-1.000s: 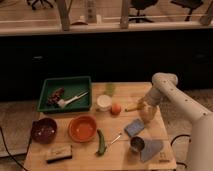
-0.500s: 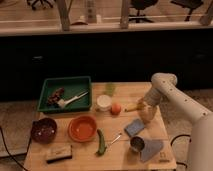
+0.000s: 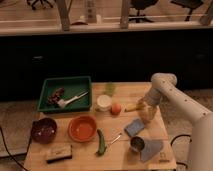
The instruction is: Place banana in red bowl
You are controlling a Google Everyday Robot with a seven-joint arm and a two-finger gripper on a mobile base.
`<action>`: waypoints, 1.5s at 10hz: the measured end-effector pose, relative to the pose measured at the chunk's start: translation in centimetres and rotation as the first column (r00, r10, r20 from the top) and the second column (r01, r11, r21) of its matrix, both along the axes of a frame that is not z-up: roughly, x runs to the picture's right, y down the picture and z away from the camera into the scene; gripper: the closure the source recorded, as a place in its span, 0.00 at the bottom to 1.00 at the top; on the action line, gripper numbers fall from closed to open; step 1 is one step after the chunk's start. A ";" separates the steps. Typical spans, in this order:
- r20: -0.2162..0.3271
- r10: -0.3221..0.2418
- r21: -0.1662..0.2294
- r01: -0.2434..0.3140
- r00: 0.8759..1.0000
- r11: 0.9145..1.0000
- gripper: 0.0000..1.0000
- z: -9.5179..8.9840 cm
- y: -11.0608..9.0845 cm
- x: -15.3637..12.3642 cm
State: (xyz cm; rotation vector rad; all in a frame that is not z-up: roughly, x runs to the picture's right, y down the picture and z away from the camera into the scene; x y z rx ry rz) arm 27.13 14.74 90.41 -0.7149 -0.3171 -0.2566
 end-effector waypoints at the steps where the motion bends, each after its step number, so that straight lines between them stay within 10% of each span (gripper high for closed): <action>1: 0.000 -0.002 0.001 0.002 1.000 1.000 0.20 0.0 0.0 0.0; 15: -0.010 -0.026 0.018 0.026 1.000 0.999 0.20 0.0 -0.3 0.4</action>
